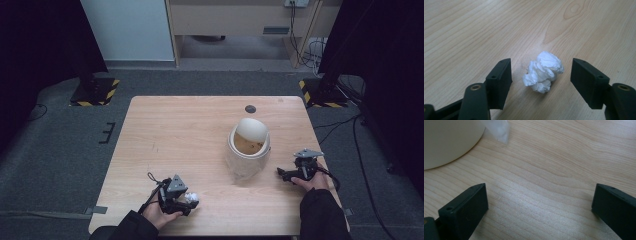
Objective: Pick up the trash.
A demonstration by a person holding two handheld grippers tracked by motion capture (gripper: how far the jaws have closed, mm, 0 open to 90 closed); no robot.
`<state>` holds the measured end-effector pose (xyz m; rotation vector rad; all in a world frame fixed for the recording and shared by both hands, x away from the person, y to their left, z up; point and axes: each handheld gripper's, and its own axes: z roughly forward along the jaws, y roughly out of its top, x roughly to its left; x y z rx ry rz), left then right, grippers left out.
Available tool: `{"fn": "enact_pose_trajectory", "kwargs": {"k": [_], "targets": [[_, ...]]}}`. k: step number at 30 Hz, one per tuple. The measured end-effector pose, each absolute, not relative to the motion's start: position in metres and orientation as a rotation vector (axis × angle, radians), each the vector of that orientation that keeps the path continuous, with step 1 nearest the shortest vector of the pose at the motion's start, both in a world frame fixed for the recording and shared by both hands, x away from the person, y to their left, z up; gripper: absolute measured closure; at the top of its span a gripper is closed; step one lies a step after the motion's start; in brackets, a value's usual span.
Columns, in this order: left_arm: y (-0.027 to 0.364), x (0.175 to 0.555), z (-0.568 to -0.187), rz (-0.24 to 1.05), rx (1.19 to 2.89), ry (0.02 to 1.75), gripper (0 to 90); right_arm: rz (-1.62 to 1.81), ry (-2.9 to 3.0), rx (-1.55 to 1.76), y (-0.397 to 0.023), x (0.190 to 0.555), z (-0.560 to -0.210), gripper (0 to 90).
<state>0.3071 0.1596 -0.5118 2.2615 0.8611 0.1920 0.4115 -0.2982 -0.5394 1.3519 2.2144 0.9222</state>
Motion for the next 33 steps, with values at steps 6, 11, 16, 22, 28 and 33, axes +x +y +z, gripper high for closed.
{"fn": "enact_pose_trajectory", "kwargs": {"k": [6,11,16,22,28,33], "targets": [[0.156,0.306,-0.514,0.190,2.309,0.848,40.2,0.922,2.214,1.352,-0.298,0.412,-0.539,0.7],[0.156,0.307,-0.515,0.196,2.336,0.836,47.9,0.922,2.215,1.352,-0.298,0.412,-0.539,0.7],[0.156,0.307,-0.515,0.201,2.344,0.829,53.8,0.922,2.215,1.351,-0.298,0.412,-0.539,0.7],[0.155,0.308,-0.514,0.199,2.350,0.822,61.6,0.923,2.213,1.352,-0.298,0.412,-0.539,0.7],[0.158,0.310,-0.509,0.187,2.287,0.842,61.8,0.922,2.215,1.351,-0.298,0.412,-0.539,0.7],[0.161,0.311,-0.505,0.202,2.246,0.844,61.7,0.922,2.215,1.352,-0.298,0.412,-0.539,0.7]]}}
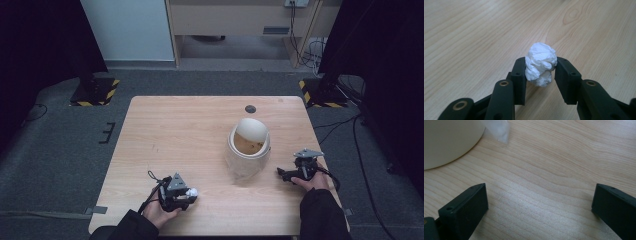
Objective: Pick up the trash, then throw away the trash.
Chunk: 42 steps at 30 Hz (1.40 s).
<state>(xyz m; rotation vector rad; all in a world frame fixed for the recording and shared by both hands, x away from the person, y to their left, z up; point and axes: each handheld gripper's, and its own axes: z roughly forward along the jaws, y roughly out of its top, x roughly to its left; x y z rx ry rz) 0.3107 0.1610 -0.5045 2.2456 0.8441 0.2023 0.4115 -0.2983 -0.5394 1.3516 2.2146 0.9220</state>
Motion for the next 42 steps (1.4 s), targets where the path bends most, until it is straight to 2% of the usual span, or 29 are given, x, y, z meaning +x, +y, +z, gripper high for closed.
{"fn": "enact_pose_trajectory", "kwargs": {"k": [29,42], "targets": [[0.174,0.315,-0.474,0.334,1.948,0.819,62.4,0.922,2.215,1.352,-0.298,0.412,-0.539,0.7],[0.173,0.317,-0.464,0.361,1.872,0.798,62.2,0.922,2.215,1.350,-0.298,0.412,-0.539,0.7]]}}
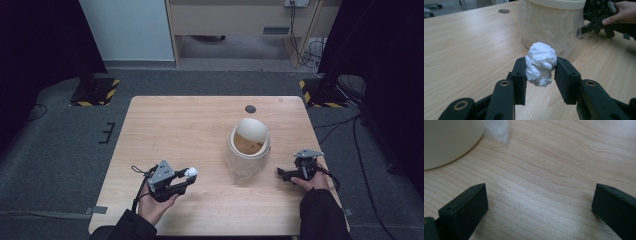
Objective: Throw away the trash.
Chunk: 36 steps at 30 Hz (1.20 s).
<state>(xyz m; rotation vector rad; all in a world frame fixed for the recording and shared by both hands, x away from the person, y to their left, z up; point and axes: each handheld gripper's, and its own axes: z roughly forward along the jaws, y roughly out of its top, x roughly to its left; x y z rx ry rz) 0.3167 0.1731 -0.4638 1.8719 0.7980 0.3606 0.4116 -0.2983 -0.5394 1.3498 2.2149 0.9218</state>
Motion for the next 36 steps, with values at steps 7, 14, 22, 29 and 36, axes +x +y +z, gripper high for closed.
{"fn": "enact_pose_trajectory", "kwargs": {"k": [7,14,22,29,36], "targets": [[0.171,0.320,-0.457,0.372,1.822,0.793,62.0,0.922,2.215,1.350,-0.298,0.412,-0.539,0.7],[0.174,0.324,-0.447,0.388,1.775,0.799,61.4,0.922,2.215,1.350,-0.298,0.412,-0.539,0.7],[0.172,0.331,-0.438,0.407,1.741,0.789,61.2,0.922,2.215,1.351,-0.298,0.412,-0.539,0.7],[0.163,0.337,-0.430,0.414,1.732,0.762,61.2,0.922,2.215,1.351,-0.298,0.412,-0.539,0.7],[0.155,0.343,-0.422,0.417,1.710,0.747,61.3,0.922,2.215,1.351,-0.298,0.412,-0.539,0.7]]}}
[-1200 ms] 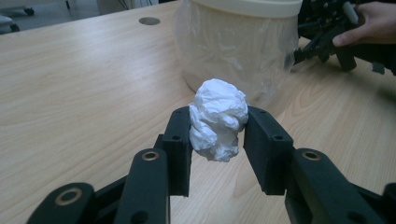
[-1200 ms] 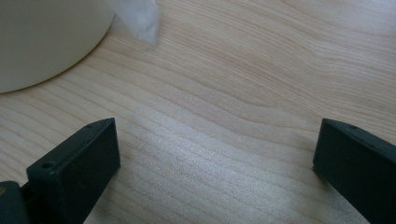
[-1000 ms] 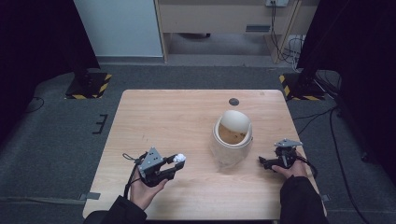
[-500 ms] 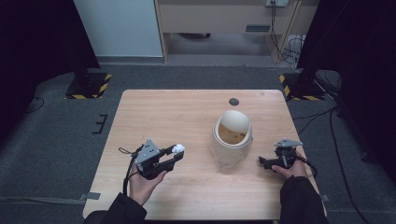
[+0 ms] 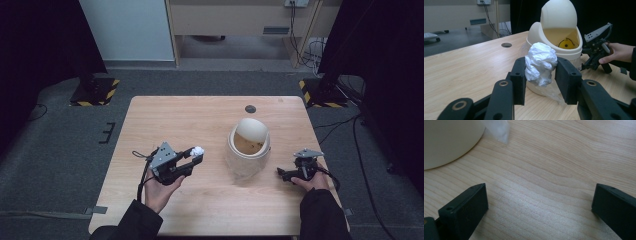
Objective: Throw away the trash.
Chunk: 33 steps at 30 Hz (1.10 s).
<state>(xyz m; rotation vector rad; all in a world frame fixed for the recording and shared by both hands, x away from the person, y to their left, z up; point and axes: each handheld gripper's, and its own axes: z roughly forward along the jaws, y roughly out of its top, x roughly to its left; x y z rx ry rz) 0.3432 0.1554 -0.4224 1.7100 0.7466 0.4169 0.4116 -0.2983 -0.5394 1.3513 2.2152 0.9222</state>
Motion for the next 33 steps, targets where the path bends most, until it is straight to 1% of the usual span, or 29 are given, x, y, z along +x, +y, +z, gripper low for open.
{"fn": "enact_pose_trajectory", "kwargs": {"k": [14,33], "targets": [[0.125,0.354,-0.413,0.399,1.710,0.694,61.2,0.923,2.215,1.352,-0.298,0.412,-0.539,0.7],[0.086,0.368,-0.412,0.356,1.711,0.656,61.5,0.925,2.213,1.352,-0.298,0.412,-0.539,0.7]]}}
